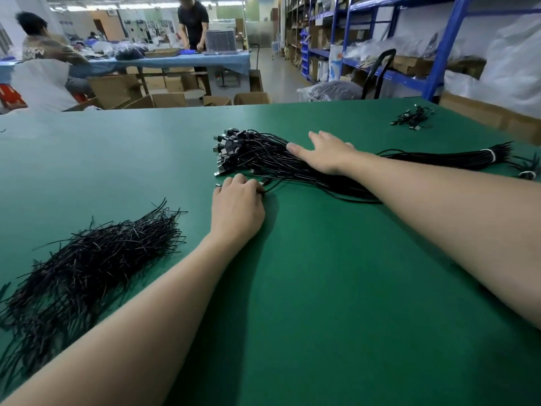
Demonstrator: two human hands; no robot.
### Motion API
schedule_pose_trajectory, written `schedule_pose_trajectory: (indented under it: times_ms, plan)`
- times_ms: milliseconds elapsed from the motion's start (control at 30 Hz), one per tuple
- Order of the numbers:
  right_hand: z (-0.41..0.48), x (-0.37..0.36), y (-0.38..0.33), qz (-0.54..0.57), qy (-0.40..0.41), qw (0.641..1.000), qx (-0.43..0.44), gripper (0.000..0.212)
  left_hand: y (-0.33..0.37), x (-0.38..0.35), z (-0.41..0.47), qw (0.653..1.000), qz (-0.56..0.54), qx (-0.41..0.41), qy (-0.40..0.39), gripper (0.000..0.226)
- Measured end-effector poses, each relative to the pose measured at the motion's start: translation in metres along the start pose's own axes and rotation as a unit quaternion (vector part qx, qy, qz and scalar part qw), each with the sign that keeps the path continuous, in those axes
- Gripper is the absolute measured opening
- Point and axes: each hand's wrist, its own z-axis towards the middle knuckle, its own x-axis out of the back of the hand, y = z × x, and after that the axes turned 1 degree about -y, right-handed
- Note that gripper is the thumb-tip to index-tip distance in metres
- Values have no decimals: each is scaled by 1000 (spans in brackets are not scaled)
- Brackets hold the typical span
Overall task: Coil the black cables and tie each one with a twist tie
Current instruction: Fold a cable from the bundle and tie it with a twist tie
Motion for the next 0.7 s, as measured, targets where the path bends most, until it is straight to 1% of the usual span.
schedule_pose_trajectory:
  times_ms: [100,133,167,233,300,400,500,567,633,700]
  plan:
    - [27,-15,-12,43,-67,994,-77,108,1,-1,-2,1000,1,-5,20,32]
    - [32,-22,-13,36,-66,994,-84,110,2,-2,-2,1000,4,-5,27,33]
    - [34,-30,-14,14,-46,996,-81,111,2,-2,-1,999,6,-5,34,33]
    - [33,-43,-11,-34,19,998,-55,109,1,-2,0,999,9,-3,46,34]
    - [30,-51,-2,-52,56,997,-16,105,2,0,-1,999,3,-3,50,36]
    - [23,-54,14,-56,71,995,38,103,5,5,-5,998,-14,-10,60,37]
    - [11,-55,22,-51,76,993,76,112,4,12,-10,996,-44,3,82,34]
    - [3,-54,27,-38,79,991,97,117,0,16,-13,995,-60,20,80,34]
    - [-6,-52,31,-30,83,989,118,116,-5,19,-17,996,-60,28,66,35]
    - [-15,-51,36,-28,83,987,138,108,-9,22,-19,996,-54,23,64,35]
